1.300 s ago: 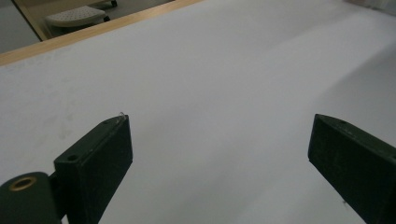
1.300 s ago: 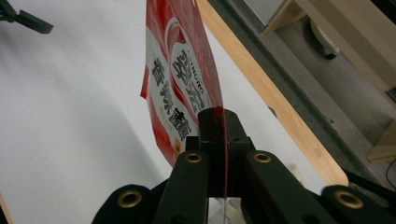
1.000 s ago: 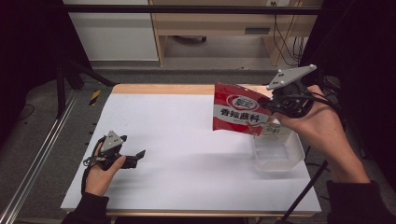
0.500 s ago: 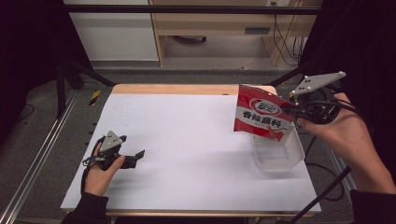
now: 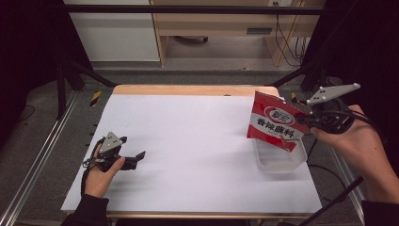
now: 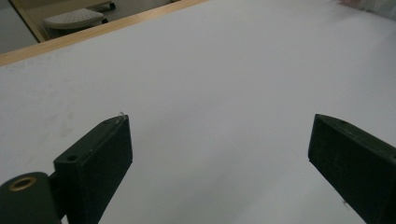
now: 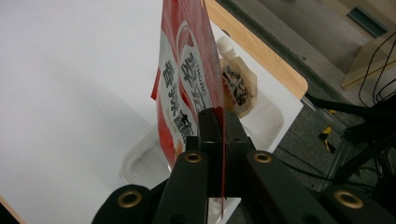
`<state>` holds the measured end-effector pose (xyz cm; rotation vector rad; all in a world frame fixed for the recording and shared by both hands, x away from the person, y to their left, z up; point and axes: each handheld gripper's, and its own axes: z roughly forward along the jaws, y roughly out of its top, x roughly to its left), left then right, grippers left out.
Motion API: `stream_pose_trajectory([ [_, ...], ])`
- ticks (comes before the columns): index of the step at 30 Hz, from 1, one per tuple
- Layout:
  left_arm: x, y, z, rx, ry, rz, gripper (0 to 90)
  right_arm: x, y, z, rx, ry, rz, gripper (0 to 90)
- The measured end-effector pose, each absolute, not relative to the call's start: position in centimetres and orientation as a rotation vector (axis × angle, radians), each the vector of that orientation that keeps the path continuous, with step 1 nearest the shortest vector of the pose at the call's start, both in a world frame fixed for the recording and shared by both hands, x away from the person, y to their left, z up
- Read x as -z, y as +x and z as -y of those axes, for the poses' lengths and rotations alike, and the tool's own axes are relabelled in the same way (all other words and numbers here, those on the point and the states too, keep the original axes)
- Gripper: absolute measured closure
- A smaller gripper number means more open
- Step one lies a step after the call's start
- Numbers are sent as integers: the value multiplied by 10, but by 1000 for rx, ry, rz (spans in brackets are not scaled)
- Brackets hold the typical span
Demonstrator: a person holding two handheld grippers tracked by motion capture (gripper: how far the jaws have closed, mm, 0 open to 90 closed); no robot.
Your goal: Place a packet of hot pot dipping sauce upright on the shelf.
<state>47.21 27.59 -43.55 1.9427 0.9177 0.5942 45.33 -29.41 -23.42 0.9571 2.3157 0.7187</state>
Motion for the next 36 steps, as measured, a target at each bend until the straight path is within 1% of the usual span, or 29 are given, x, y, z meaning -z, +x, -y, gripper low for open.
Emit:
stream_pose_trajectory([
  [6,435,472,-277,-595,1941,-918,64,241,449,312,-725,1013,-2305,900],
  [15,435,472,-278,-596,1940,-915,64,247,447,325,-718,1067,-2279,899],
  [22,435,472,-277,-593,1940,-916,64,256,450,328,-720,1099,-2292,899],
  [36,435,472,-275,-587,1946,-906,63,287,463,324,-711,1166,-2324,899],
])
